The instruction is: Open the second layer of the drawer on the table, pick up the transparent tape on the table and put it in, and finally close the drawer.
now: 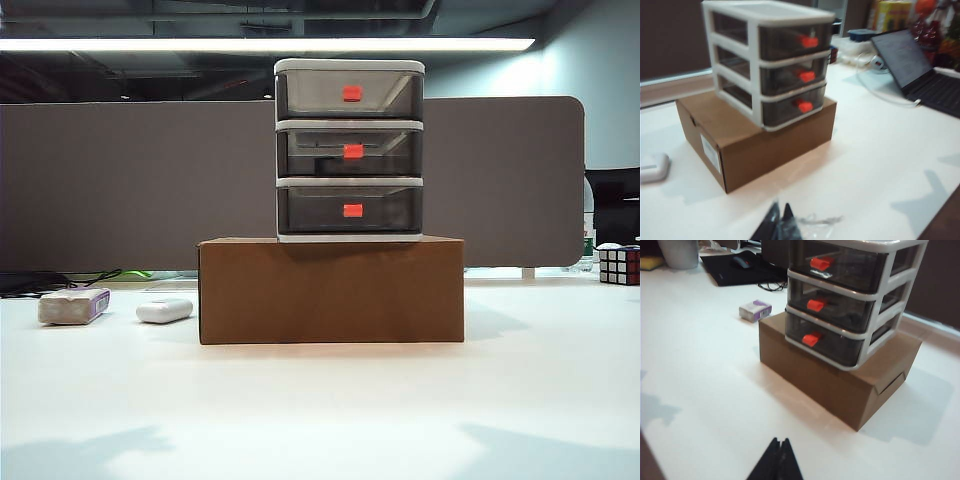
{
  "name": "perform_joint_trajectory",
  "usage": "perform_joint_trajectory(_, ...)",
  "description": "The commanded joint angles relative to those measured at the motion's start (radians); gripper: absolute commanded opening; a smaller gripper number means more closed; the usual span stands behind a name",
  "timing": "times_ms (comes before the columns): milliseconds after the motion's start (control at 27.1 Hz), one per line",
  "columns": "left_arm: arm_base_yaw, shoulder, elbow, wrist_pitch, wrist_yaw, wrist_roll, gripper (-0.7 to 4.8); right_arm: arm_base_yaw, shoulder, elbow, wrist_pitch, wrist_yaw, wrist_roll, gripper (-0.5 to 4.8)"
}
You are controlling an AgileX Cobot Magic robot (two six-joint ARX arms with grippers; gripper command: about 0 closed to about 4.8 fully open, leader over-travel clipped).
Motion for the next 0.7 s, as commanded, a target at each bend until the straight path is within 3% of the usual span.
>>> perform_joint_trajectory(37,-0.004,0.0,-0.046,0.099,-0.032,0.008,-0.05,-0.001,-0.017,-0.045,0.126,0.091,0.059,-0.05)
perform_joint_trajectory(147,-0.004,0.0,-0.122,0.231,-0.071,0.008,-0.06,-0.001,-0.028,-0.109,0.187,0.182,0.06,-0.05)
perform_joint_trajectory(295,-0.004,0.0,-0.23,0.403,-0.097,0.007,-0.06,-0.001,-0.029,-0.22,0.311,0.195,0.06,-0.05)
perform_joint_trajectory(479,-0.003,0.0,-0.249,0.417,-0.148,0.021,-0.06,-0.005,-0.029,-0.272,0.34,0.199,0.026,-0.05)
perform_joint_trajectory(590,-0.001,0.0,-0.249,0.415,-0.242,0.09,-0.06,-0.029,-0.029,-0.272,0.338,0.203,0.003,-0.05)
perform_joint_trajectory(700,0.031,0.0,-0.249,0.42,-0.264,0.124,-0.06,-0.079,-0.029,-0.272,0.338,0.202,0.003,-0.05)
